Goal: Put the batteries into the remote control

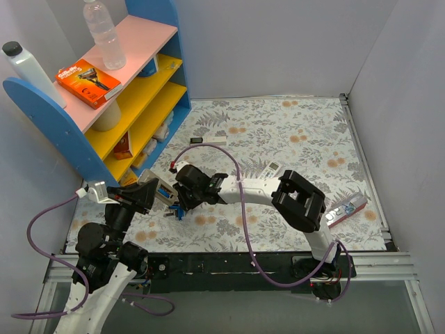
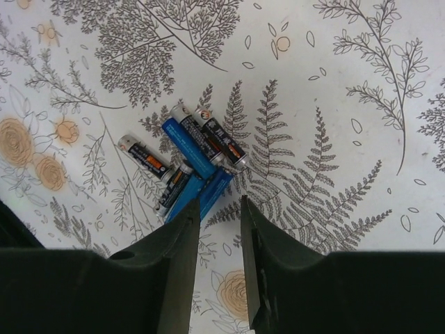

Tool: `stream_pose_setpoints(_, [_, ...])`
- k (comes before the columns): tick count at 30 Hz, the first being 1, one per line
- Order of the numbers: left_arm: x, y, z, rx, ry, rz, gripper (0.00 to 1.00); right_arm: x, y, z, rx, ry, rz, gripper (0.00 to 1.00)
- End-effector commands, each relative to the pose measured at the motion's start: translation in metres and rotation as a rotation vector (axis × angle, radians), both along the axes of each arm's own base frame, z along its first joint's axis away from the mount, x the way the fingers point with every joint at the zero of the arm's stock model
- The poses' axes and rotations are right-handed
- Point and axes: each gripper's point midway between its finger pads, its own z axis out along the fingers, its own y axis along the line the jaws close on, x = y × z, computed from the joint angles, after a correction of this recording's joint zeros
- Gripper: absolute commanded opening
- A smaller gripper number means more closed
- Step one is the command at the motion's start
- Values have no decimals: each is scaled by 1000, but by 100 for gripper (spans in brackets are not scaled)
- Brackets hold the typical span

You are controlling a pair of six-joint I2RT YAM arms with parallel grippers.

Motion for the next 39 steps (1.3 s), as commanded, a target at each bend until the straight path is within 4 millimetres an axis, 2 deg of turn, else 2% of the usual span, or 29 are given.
stream_pose_setpoints(1, [-20,14,22,-46,-103,19,0,9,20,8,47,-41,-22,36])
stream_pose_setpoints(15, [-20,12,20,-46,-99,7,0,10,23,-7,9,-39,-22,33])
stream_pose_setpoints(25, [-19,11,19,-44,-94,9,0,4,1,-31,-150,-50,-5,32])
stream_pose_setpoints(32, [-18,12,18,-43,-91,12,0,0,-23,-36,-256,-80,9,27])
stream_pose_setpoints(39, [-17,10,17,-38,-84,7,0,5,-67,-33,-367,-171,27,24])
